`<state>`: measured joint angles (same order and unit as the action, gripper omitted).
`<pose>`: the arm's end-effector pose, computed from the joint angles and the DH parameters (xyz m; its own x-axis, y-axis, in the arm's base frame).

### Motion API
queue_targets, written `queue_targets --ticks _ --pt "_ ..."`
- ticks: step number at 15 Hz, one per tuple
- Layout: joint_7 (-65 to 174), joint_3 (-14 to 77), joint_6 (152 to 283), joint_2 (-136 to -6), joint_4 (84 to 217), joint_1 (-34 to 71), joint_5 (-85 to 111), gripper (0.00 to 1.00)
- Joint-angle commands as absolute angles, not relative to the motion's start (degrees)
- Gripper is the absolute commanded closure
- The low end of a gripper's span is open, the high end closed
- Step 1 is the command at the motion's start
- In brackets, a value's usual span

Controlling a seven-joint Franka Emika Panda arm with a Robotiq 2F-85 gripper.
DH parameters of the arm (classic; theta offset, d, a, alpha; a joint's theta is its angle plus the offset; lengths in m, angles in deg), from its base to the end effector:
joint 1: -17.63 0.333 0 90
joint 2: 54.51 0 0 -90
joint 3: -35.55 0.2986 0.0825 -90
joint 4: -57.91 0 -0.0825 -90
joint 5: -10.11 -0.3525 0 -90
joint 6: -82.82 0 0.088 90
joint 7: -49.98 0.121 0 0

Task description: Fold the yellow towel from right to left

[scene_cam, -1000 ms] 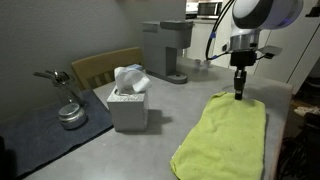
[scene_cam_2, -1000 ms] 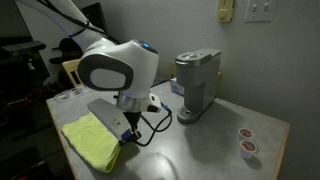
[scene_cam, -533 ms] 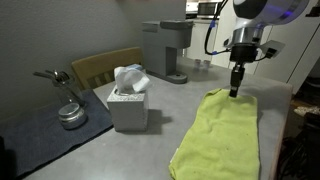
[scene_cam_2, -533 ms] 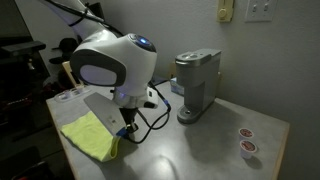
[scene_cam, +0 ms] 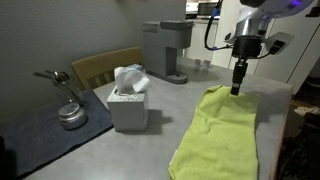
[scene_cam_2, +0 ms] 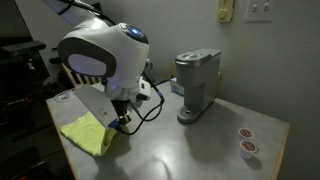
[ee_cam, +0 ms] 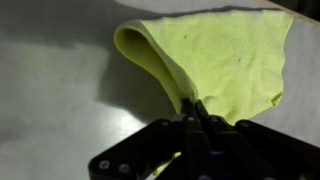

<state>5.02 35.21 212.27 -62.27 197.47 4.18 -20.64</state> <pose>0.4250 -0.0846 0.2262 0.9876 0.1462 -0.0565 0.1061 -0.8889 -0.4456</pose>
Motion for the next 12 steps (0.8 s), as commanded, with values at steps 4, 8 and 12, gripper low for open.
queue_targets --ticks 4,8,12 --pt "-1.18 32.87 206.43 -55.17 201.88 6.43 -21.32 0.99" --pt "-6.43 32.06 203.88 -53.86 201.93 7.94 -21.82 0.99" --pt "-10.14 32.23 200.41 -55.46 200.07 9.85 -21.69 0.99"
